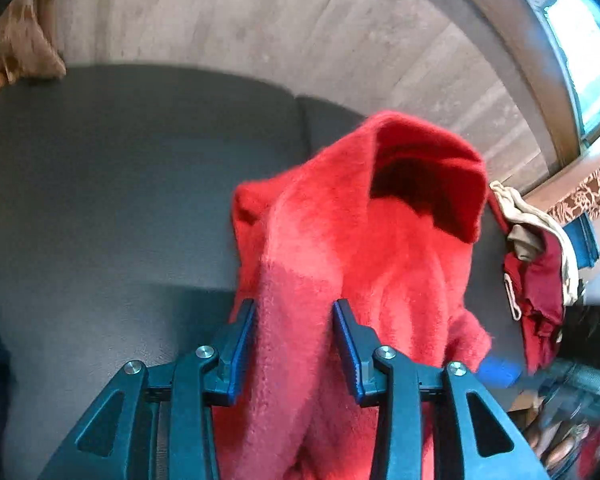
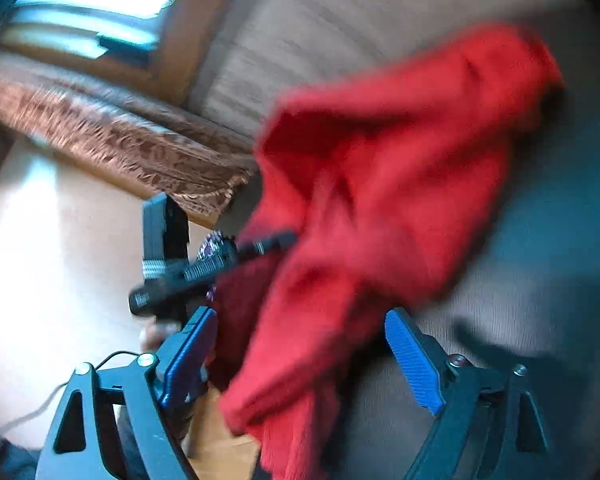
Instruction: Fold clothes
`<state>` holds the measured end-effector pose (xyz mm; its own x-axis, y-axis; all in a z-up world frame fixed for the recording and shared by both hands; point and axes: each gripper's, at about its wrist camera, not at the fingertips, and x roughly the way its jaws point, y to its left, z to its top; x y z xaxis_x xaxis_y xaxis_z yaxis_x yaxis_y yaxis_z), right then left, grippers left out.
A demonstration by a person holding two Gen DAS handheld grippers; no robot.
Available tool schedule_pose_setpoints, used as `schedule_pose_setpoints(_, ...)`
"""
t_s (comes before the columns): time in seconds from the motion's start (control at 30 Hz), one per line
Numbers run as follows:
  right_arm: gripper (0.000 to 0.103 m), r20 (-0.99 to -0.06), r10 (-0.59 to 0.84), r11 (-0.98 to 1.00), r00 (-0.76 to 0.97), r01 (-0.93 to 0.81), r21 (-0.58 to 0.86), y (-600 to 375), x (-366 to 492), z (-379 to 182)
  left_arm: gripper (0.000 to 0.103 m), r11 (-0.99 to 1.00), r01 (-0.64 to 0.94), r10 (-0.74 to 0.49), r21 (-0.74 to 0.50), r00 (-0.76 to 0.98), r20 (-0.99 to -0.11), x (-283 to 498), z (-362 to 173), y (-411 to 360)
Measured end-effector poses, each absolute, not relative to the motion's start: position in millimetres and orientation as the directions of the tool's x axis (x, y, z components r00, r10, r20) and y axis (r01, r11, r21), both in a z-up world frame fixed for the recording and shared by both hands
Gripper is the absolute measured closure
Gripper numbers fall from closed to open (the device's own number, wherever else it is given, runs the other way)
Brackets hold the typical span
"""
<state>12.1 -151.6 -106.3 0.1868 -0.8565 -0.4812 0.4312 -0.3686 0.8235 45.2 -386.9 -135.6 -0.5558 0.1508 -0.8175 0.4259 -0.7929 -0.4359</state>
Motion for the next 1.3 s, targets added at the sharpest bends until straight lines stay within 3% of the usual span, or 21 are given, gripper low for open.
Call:
schedule_pose_setpoints(0.17,0.017,-0.408,-0.896,-0.337,0.177,0.328,0.883,-168.1,16.0,-132.5,0.066,-0.776,0.473,0.130,-0.417,-0.527,-0.840,53.7,-144.2,-386.0)
schedule_pose_setpoints(0.2,0.032,-0.418,-0.892,-0.343,0.174,0.342,0.875,-175.5,17.1,-134.1,0.068,-0.774,0.481,0.121,-0.412,-0.526,-0.842,57.2,-143.5,-385.6)
schedule_pose_setpoints(0.23,0.064,-0.483,-0.862,-0.392,0.157,0.398,0.829,-182.4,19.8,-132.4,0.072,-0.775,0.491,0.105,-0.398,-0.521,-0.847,60.5,-142.8,-385.3)
schedule_pose_setpoints(0.27,0.074,-0.542,-0.829,-0.435,0.136,0.450,0.780,-188.8,22.5,-130.5,0.074,-0.777,0.502,0.086,-0.380,-0.513,-0.854,63.6,-142.1,-384.9)
schedule_pose_setpoints(0.33,0.080,-0.580,-0.807,-0.448,0.112,0.525,0.724,-186.7,28.0,-120.1,0.089,-0.780,0.525,0.039,-0.340,-0.502,-0.864,71.5,-137.8,-386.8)
schedule_pose_setpoints(0.37,0.081,-0.600,-0.794,-0.454,0.096,0.563,0.691,-185.2,30.7,-114.2,0.091,-0.781,0.537,0.014,-0.320,-0.497,-0.868,75.7,-135.4,-388.0)
schedule_pose_setpoints(0.5,0.085,-0.722,-0.679,-0.531,-0.130,0.767,0.362,-151.0,35.3,-64.3,0.094,-0.770,0.580,-0.067,-0.265,-0.487,-0.871,97.6,-123.1,-393.6)
schedule_pose_setpoints(0.53,0.085,-0.755,-0.609,-0.578,-0.244,0.789,0.211,-134.0,30.4,-51.3,0.094,-0.760,0.596,-0.084,-0.260,-0.487,-0.869,106.0,-119.8,-398.2)
schedule_pose_setpoints(0.7,0.093,-0.750,-0.251,-0.720,-0.612,0.636,-0.278,-55.2,-23.7,-26.2,0.094,-0.678,0.668,-0.098,-0.306,-0.495,-0.863,158.1,-118.2,-424.5)
schedule_pose_setpoints(0.73,0.093,-0.725,-0.174,-0.732,-0.666,0.580,-0.357,-38.5,-36.7,-22.2,0.094,-0.666,0.681,-0.110,-0.304,-0.493,-0.863,167.2,-116.7,-429.4)
schedule_pose_setpoints(0.8,0.093,-0.684,-0.066,-0.814,-0.727,0.436,-0.385,7.1,-73.5,-4.1,0.094,-0.643,0.706,-0.131,-0.298,-0.485,-0.865,181.2,-116.2,-436.3)
schedule_pose_setpoints(0.87,0.089,-0.673,-0.043,-0.877,-0.738,0.351,-0.329,28.9,-90.2,13.1,0.093,-0.618,0.732,-0.151,-0.286,-0.467,-0.871,191.5,-121.7,-449.8)
schedule_pose_setpoints(0.9,0.088,-0.679,-0.126,-0.902,-0.723,0.368,-0.224,37.6,-90.5,22.5,0.093,-0.613,0.737,-0.152,-0.283,-0.461,-0.874,194.0,-123.5,-453.4)
schedule_pose_setpoints(0.97,0.069,-0.660,-0.294,-0.909,-0.692,0.416,-0.032,45.3,-84.7,34.2,0.092,-0.619,0.734,-0.138,-0.279,-0.451,-0.882,193.4,-128.0,-452.8)
schedule_pose_setpoints(1.0,0.045,-0.662,-0.339,-0.881,-0.669,0.472,-0.025,25.4,-74.6,26.0,0.092,-0.619,0.733,-0.127,-0.282,-0.448,-0.885,190.5,-131.2,-452.2)
schedule_pose_setpoints(1.03,0.033,-0.664,-0.382,-0.851,-0.643,0.525,-0.019,5.5,-64.4,17.7,0.092,-0.619,0.731,-0.115,-0.285,-0.444,-0.888,187.7,-134.4,-451.6)
schedule_pose_setpoints(1.2,0.034,-0.668,-0.571,-0.652,-0.478,0.758,0.015,-94.2,-13.8,-23.7,0.091,-0.624,0.716,-0.088,-0.313,-0.462,-0.883,181.7,-131.4,-439.4)
schedule_pose_setpoints(1.3,0.038,-0.694,-0.580,-0.566,-0.426,0.824,-0.032,-161.9,2.5,-57.9,0.091,-0.629,0.708,-0.090,-0.321,-0.477,-0.874,184.3,-125.4,-433.8)
